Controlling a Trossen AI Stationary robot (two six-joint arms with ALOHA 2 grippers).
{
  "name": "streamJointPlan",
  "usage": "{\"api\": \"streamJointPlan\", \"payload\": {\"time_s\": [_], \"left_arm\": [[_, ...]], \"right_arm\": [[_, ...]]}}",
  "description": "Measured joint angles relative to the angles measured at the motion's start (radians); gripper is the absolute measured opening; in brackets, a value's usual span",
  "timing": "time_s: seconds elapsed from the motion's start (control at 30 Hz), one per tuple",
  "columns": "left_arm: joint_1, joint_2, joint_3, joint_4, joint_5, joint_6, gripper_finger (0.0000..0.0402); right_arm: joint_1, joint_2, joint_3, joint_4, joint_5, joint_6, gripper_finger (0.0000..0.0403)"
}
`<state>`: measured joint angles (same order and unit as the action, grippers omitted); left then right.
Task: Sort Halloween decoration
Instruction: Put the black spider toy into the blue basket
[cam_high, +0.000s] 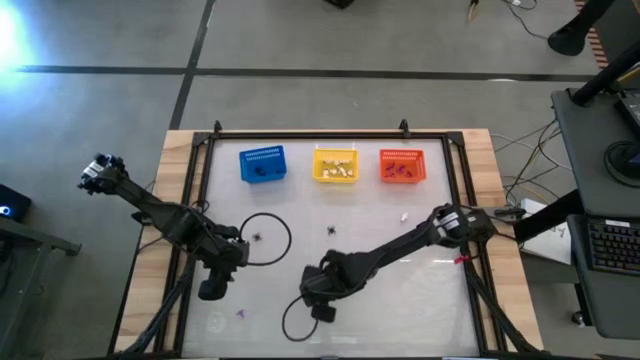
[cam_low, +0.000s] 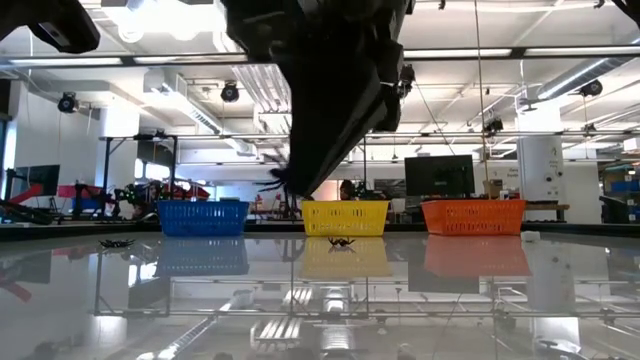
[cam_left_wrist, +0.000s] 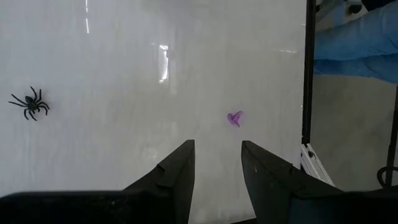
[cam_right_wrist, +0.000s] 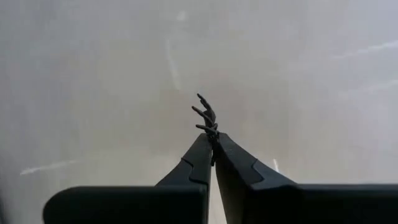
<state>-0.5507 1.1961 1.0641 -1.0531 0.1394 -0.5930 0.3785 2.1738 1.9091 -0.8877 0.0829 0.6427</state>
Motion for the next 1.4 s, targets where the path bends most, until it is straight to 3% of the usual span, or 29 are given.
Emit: {"api": "streamJointPlan", "payload": {"time_s": [0.33, 0.8, 1.0, 1.4], "left_arm": [[0.001, -0.049, 0.000, -0.058, -0.081, 0.008, 0.0114], [0.004, -0.066, 0.000, -0.106, -0.158, -0.043, 0.0114], [0.015, -0.067, 0.000, -0.106, -0.234, -0.048, 0.0114], [0.126, -0.082, 0.000, -0.111, -0.341, -0.033, 0.0114]], "right_arm": [[-0.122, -0.090, 0.000, -0.057, 0.025, 0.012, 0.0009], [-0.392, -0.131, 0.000, -0.031, -0.075, -0.301, 0.0008], [-0.503, -0.127, 0.000, 0.087, -0.183, -0.426, 0.0008], [-0.694, -0.100, 0.001, 0.335, -0.275, -0.471, 0.0008]]}}
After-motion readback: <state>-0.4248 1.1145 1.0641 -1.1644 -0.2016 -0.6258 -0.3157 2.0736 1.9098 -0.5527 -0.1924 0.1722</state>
